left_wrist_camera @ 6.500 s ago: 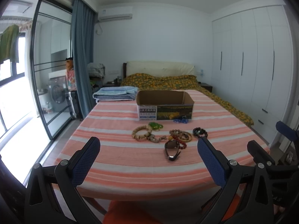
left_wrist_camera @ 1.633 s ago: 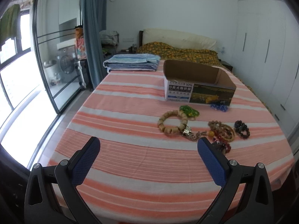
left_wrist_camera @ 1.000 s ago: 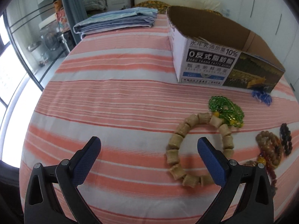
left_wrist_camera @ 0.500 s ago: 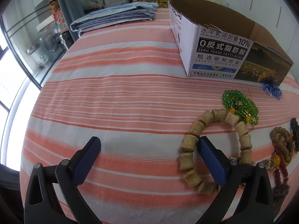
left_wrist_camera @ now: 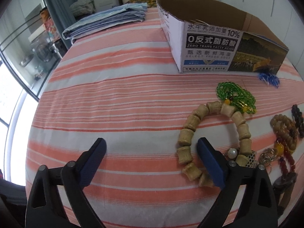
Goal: Organize jewelry
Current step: 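Lower the left tool onto the wooden bead bracelet while the right tool reaches the black bead bracelet, then carry both bracelets into the cardboard box and open both tools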
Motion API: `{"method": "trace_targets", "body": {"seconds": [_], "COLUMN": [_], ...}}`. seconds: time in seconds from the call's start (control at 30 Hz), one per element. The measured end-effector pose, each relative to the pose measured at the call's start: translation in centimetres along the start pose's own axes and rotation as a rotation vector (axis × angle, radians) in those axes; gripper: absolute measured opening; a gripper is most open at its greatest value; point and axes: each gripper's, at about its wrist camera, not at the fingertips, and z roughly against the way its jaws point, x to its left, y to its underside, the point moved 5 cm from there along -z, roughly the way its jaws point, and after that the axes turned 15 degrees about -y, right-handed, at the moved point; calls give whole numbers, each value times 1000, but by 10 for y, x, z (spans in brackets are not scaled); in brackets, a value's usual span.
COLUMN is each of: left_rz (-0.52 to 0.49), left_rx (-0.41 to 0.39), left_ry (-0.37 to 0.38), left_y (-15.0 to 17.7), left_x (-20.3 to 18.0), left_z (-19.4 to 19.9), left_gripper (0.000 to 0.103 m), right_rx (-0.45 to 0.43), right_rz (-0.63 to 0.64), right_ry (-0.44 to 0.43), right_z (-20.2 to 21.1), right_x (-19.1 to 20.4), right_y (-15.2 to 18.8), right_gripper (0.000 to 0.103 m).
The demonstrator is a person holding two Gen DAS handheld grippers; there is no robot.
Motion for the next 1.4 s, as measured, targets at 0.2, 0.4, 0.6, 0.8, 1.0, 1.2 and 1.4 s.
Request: {"method": "trace_targets", "body": {"seconds": [0.2,0.4,0.6,0.8,1.0,1.2,1.4], "left_rz": [-57,-173,-134,-46,36,97,143], "left_rx": [-21,-87,-69,-49,-74,-143,-220], "left_ry": [70,39,74,137,201,267,322], "left_y": [4,9,11,6,-9,-47,-111], "left_x": [-12,-34,-29,-14,5,22,29], "left_z": [12,26,28,33,60,105,136], "left_gripper": [52,15,13,13,12,12,12], "right_rx": [82,153,169,58,-5,-65,-138], "right_rz": [106,181,148,130,187,257,309], "right_ry": [-35,13,30,-19,-55,-91,-161], "right_z": [-49,-62,-37,0,20,37,31], "right_x": [18,25,13,22,50,86,126], "right_y": [-19,-26,-16,-34,-65,-104,-166], "right_gripper": [38,13,13,13,13,13,13]}}
